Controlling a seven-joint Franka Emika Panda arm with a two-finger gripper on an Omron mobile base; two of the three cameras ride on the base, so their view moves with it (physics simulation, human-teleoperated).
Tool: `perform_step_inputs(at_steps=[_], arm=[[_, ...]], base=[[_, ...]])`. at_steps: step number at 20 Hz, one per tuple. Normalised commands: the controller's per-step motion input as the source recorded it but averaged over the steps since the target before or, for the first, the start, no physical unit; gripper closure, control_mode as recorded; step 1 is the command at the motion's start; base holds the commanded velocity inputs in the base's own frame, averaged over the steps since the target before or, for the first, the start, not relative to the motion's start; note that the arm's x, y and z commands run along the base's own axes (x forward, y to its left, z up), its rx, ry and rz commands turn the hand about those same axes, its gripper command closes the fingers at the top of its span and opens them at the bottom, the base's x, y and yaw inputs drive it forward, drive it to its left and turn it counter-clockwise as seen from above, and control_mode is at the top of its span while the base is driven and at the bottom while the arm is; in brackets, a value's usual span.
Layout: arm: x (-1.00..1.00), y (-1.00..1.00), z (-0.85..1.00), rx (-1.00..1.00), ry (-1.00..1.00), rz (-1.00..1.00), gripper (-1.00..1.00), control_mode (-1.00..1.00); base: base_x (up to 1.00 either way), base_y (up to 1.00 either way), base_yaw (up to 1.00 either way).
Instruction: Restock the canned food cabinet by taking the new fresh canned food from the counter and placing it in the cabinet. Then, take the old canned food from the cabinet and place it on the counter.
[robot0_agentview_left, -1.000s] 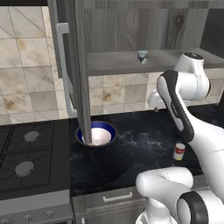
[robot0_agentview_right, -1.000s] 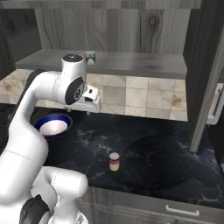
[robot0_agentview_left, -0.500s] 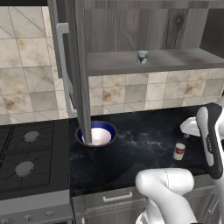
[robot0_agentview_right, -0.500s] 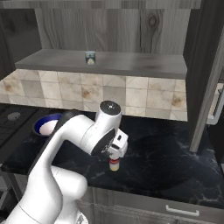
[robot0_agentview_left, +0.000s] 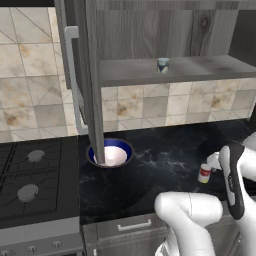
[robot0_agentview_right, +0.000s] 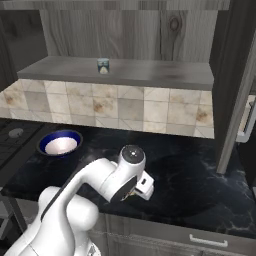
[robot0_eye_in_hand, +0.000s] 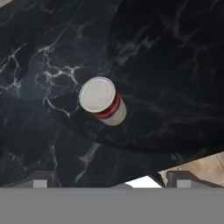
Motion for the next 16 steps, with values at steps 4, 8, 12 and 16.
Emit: perform_step_inputs(at_steps=[4,8,12,16], arm=[[0.58,0.00,-0.37,0.00,0.00,-0.14,-1.00,-1.00],[0.53,0.00,-0.32,0.00,0.00,-0.10,-1.00,-1.00],[0.24,-0.03,-0.34,0.00,0.01,-0.04,-1.00,-1.00],[0.13,-0.04,-0.29,0.00,0.02,-0.01,-1.00,-1.00]], base=[[0.00,0.00,0.00],[0.00,0.00,0.00],[0.00,0.00,0.00],[0.00,0.00,0.00]])
